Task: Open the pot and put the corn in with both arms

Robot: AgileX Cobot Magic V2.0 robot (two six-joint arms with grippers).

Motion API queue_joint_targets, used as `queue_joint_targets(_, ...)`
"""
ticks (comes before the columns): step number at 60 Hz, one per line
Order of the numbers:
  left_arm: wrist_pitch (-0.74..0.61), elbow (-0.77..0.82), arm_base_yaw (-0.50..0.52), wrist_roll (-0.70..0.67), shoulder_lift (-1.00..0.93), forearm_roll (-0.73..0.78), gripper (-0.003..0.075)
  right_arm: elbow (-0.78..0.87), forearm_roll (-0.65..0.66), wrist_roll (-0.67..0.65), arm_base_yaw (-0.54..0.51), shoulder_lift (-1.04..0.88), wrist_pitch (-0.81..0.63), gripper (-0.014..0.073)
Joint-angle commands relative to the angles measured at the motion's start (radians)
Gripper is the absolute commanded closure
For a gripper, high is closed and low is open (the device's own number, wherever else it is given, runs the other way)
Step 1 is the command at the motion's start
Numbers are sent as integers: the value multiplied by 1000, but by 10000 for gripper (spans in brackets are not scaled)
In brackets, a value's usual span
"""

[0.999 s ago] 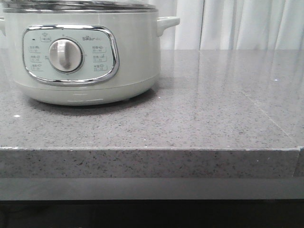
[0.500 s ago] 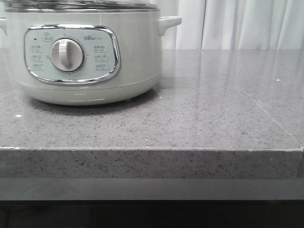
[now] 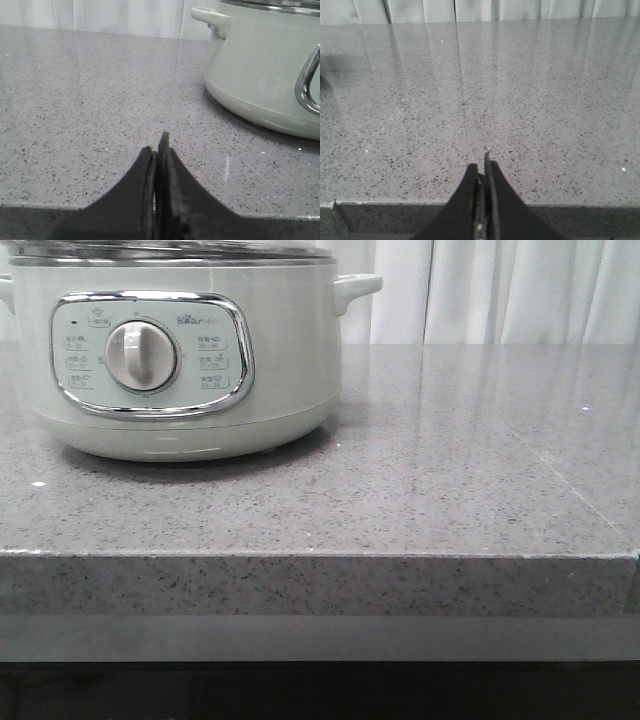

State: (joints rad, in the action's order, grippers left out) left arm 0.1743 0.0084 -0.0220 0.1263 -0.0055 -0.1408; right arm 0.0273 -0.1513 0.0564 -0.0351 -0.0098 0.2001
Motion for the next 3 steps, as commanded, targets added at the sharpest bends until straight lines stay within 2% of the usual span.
queue_joint_targets(1,-89,0,3,-6,-24,-4,738,-2,10,11,-5,-22,-75,662)
queue_joint_targets(3,-89,0,3,-6,-24,-4,738,-2,10,11,-5,-22,-75,662)
